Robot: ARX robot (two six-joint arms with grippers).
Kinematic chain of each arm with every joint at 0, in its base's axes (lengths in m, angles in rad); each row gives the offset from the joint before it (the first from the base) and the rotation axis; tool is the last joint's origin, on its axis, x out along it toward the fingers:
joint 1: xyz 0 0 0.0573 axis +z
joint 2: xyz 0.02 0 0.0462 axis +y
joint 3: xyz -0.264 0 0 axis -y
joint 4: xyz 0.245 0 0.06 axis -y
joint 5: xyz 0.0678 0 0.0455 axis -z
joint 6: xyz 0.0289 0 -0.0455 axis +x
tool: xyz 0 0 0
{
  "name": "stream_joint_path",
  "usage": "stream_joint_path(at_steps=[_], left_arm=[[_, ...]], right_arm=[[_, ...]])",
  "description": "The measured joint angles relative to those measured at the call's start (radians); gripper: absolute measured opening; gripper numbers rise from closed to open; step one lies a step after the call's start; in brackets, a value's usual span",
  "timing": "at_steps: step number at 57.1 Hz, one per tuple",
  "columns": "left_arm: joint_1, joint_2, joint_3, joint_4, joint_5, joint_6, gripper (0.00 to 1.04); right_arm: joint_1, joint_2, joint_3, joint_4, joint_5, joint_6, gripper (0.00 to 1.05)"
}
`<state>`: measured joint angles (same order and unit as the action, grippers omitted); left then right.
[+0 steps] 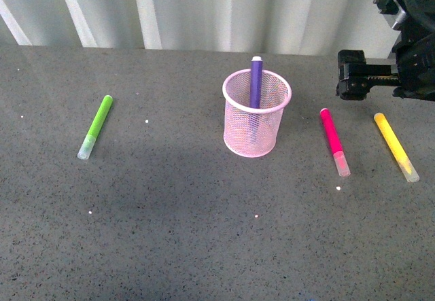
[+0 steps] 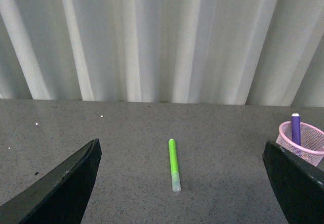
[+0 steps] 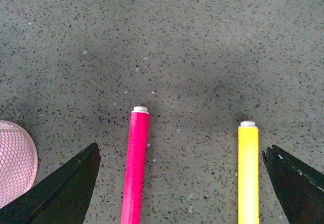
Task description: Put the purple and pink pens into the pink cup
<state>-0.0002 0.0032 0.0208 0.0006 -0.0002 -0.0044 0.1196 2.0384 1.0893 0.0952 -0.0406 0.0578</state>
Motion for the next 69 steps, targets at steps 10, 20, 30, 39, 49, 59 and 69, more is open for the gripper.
stream_joint_path(at_steps=[10,20,30,39,49,59,69], left_arm=[[0.000,0.000,0.000,0.000,0.000,0.000,0.98],[0.000,0.000,0.000,0.000,0.000,0.000,0.98],[0.000,0.000,0.000,0.000,0.000,0.000,0.98],[0.000,0.000,0.000,0.000,0.000,0.000,0.98],[0.000,0.000,0.000,0.000,0.000,0.000,0.98],[0.000,0.000,0.000,0.000,0.000,0.000,0.98],[0.000,0.000,0.000,0.000,0.000,0.000,0.98]], right_arm=[[0.028,0.041,0.000,0.031,-0.007,0.015,0.98],[0.043,0.083,0.000,0.058,-0.018,0.033,0.98],[0.049,0.123,0.004,0.076,-0.026,0.041,0.98],[0.051,0.151,0.019,0.080,-0.030,0.044,0.98],[0.052,0.175,0.029,0.098,-0.029,0.043,0.98],[0.050,0.199,0.032,0.113,-0.019,0.037,0.98],[0.038,0.212,0.046,0.122,0.003,0.032,0.76]])
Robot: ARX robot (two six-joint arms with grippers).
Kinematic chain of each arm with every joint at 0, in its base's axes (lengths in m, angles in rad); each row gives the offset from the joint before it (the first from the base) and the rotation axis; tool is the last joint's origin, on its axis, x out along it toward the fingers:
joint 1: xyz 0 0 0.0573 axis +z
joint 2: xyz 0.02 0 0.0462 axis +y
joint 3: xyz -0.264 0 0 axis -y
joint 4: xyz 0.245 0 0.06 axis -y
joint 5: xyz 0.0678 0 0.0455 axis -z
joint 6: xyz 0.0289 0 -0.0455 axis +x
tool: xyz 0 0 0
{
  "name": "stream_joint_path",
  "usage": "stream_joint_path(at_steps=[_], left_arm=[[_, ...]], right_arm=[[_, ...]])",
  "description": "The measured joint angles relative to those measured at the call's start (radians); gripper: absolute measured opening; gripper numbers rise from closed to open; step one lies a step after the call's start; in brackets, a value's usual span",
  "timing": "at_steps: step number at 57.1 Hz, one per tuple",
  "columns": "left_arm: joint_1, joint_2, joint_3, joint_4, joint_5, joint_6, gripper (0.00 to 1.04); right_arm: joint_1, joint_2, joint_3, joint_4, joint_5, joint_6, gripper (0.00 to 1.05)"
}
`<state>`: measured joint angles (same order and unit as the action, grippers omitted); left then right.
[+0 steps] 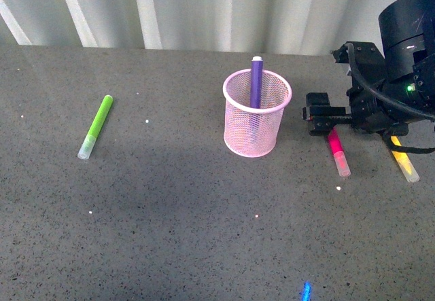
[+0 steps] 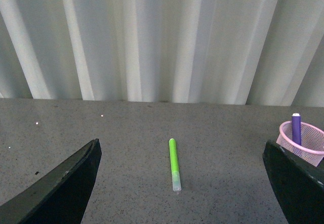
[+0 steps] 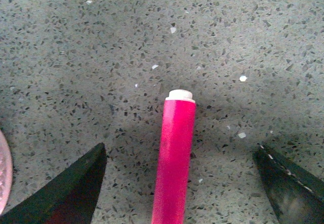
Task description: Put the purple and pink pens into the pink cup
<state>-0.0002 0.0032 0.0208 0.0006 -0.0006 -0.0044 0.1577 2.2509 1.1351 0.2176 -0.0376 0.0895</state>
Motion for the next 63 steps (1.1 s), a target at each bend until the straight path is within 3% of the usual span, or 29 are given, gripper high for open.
stream_joint_path(at_steps=[26,51,63], left_arm=[[0.000,0.000,0.000,0.000,0.000,0.000,0.98],[0.000,0.000,0.000,0.000,0.000,0.000,0.98],[0.000,0.000,0.000,0.000,0.000,0.000,0.98]], right_arm=[[-0.027,-0.002,0.002,0.035,-0.010,0.008,0.13],[-0.062,-0.102,-0.064,0.169,-0.002,0.058,0.09],[-0.041,-0.364,-0.247,0.601,-0.052,0.039,0.09]])
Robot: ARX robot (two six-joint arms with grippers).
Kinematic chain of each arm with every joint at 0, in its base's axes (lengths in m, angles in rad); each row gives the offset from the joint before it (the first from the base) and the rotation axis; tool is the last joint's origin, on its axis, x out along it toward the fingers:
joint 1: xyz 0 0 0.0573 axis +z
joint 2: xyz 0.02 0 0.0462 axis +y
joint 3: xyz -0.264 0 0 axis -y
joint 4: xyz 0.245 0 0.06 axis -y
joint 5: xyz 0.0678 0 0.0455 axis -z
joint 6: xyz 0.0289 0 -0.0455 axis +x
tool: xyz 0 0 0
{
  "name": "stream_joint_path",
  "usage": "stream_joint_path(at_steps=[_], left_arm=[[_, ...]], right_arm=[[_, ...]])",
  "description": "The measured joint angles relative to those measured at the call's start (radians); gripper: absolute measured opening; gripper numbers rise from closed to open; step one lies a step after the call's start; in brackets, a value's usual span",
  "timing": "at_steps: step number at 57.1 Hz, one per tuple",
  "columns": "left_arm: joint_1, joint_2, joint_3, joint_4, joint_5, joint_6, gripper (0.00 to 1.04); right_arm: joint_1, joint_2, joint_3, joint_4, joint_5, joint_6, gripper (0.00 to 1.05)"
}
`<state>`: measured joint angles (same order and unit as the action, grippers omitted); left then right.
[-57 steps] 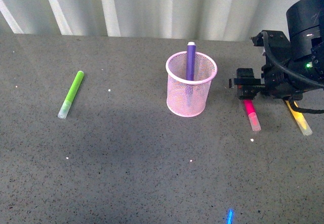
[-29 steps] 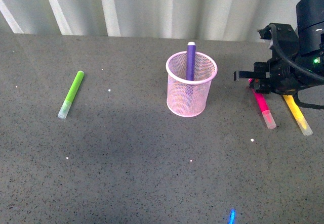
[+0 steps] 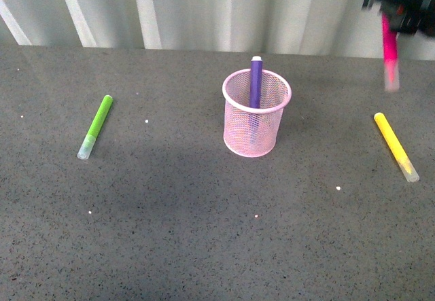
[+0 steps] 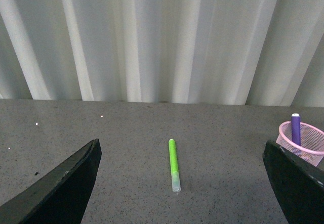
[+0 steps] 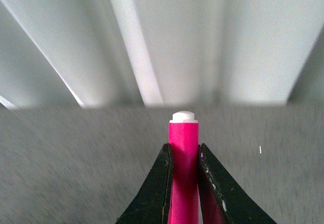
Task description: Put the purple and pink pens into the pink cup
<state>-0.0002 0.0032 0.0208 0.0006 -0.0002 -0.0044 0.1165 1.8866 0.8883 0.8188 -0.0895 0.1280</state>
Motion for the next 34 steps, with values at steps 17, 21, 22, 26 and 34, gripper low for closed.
stream_joint_path(at_steps=[17,21,22,26,34], left_arm=[[0.000,0.000,0.000,0.000,0.000,0.000,0.98],[0.000,0.000,0.000,0.000,0.000,0.000,0.98],[0.000,0.000,0.000,0.000,0.000,0.000,0.98],[0.000,0.000,0.000,0.000,0.000,0.000,0.98],[0.000,0.000,0.000,0.000,0.000,0.000,0.98]], right_arm=[[0.171,-0.105,-0.055,0.220,-0.130,-0.054,0.09],[0.196,-0.054,-0.047,0.232,-0.135,-0.055,0.09],[0.199,-0.045,-0.045,0.233,-0.137,-0.055,0.09],[0.217,0.006,-0.020,0.236,-0.140,-0.057,0.09],[0.237,0.085,0.035,0.244,-0.143,-0.055,0.09]])
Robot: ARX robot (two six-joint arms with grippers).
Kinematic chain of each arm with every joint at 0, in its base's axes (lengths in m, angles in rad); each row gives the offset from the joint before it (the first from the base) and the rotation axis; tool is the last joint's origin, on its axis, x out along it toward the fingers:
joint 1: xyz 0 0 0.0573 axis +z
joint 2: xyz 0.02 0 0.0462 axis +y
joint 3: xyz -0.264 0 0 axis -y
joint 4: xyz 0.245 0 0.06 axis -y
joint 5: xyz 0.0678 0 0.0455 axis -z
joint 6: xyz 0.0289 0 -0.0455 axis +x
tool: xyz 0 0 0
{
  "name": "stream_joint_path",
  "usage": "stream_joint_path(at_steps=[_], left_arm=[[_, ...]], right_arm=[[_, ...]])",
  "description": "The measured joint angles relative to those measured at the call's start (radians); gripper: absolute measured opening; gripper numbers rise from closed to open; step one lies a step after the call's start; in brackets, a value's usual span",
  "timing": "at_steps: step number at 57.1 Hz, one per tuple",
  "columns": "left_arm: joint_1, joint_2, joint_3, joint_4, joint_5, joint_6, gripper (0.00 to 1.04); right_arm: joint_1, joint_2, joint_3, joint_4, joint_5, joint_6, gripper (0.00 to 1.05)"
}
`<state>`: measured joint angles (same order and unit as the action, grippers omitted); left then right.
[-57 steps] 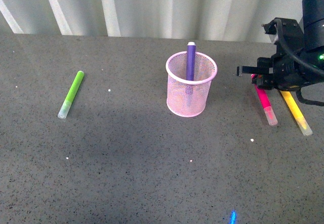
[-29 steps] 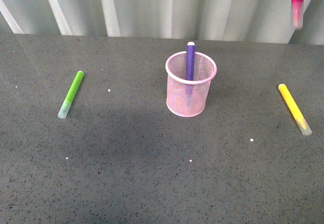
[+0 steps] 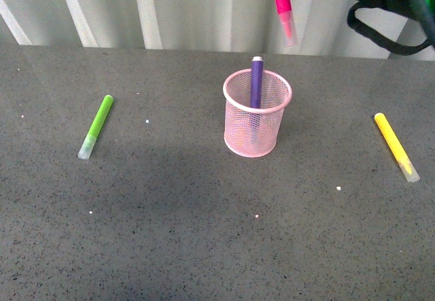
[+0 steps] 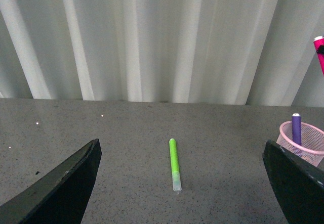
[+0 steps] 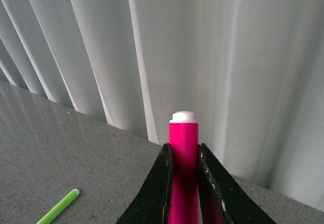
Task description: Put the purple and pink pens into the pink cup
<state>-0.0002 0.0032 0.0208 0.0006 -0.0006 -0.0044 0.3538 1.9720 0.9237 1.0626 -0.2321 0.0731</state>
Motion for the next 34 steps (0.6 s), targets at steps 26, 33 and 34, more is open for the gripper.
stream_joint_path(at_steps=[26,33,34], left_arm=[[0.000,0.000,0.000,0.000,0.000,0.000,0.98],[0.000,0.000,0.000,0.000,0.000,0.000,0.98],[0.000,0.000,0.000,0.000,0.000,0.000,0.98]], right_arm=[[0.030,0.147,0.072,0.028,-0.006,0.042,0.09],[0.040,0.162,0.068,0.041,-0.006,0.055,0.09],[0.041,0.162,0.068,0.043,-0.006,0.056,0.09]])
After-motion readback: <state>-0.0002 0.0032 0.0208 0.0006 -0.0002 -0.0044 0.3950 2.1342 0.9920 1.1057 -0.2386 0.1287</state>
